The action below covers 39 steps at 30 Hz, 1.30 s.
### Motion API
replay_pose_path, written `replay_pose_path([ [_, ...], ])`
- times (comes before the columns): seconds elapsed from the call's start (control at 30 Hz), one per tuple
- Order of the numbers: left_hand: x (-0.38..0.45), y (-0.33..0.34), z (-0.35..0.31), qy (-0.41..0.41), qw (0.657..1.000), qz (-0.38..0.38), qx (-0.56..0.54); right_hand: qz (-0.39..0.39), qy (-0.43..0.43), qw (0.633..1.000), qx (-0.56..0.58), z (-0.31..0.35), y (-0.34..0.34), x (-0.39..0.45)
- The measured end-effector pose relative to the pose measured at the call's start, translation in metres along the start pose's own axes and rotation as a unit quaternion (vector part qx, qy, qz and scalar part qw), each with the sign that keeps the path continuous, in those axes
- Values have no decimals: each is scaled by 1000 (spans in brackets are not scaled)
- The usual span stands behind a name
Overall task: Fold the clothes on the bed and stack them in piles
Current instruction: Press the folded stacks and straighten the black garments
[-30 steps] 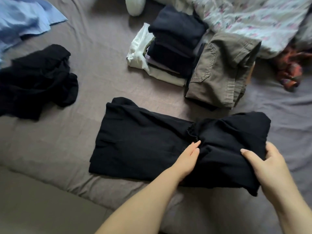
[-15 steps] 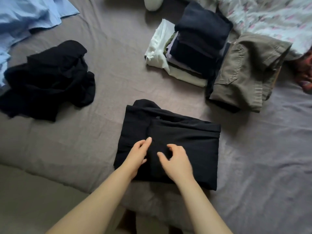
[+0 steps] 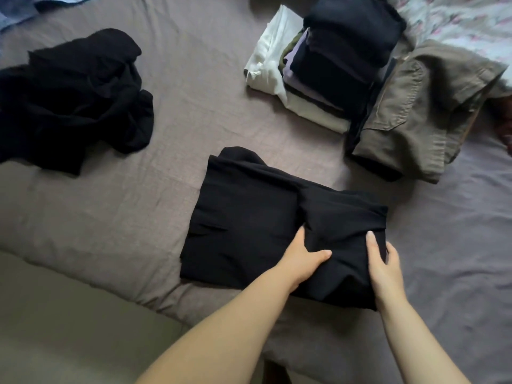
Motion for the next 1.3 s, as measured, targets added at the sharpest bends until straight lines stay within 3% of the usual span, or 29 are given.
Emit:
replay_pose_path([
  [0.1, 3, 16, -1, 6, 1000, 17, -10, 4, 7, 1000, -5, -4, -16, 2],
  [0.17, 6, 9, 4, 9, 999, -23, 36, 24, 17, 1000, -7, -10, -17, 2],
  [0.23, 5, -7, 12, -14, 974, -166, 155, 55, 40, 998, -9, -16, -13, 4],
  [0.27, -2, -13, 14, -6, 942, -258, 214, 71, 54, 996, -7, -20, -13, 7],
  [0.33, -16, -9, 10, 105, 885, -354, 285, 102, 76, 992, 8, -22, -11, 12],
  [0.4, -19, 4, 12, 176, 889, -297, 301, 132, 69, 989, 3, -22, -11, 13],
  [0.47, -10, 14, 24, 144, 916, -199, 318, 137, 39, 990, -21, -19, -15, 13],
  [0.57, 1, 24, 24, 151, 924, -138, 323, 105, -12, 994, -31, 1, -28, 0],
  [0.63, 5, 31, 16, 135, 957, -84, 244, 58, -62, 995, -51, 22, -43, -17],
  [0.7, 14, 42, 18, 72, 991, 17, 109, -23, -120, 989, -83, 43, -59, -40],
  [0.8, 18, 61, 20, -81, 990, 94, -74, -118, -153, 972, -136, 59, -59, -77],
  [0.87, 14, 55, 14, -119, 983, 95, -98, -134, -208, 953, -177, 60, -33, -102],
  [0.93, 16, 26, 19, -123, 986, 36, -104, -106, -265, 930, -230, 54, 7, -121],
  [1.07, 5, -66, 27, -43, 989, -123, -71, 51, -261, 894, -362, 26, 84, -131],
  [1.17, -11, -107, 28, -5, 984, -180, -14, 182, -245, 907, -290, 4, 110, -131],
  [1.2, -16, -114, 27, 4, 981, -193, 9, 167, -263, 919, -243, 5, 107, -130],
  [1.3, -24, -109, 28, -36, 982, -171, 76, -26, -265, 954, -138, 7, 69, -103],
])
Point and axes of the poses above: each hand's wrist, its own x-axis towards the middle knuckle, its own y-axis out of the palm, z = x × y, the point moved 4 cm from there along x, towards the middle knuckle, and after that the axes turned 1 degree about -z, right-handed, at the moved point
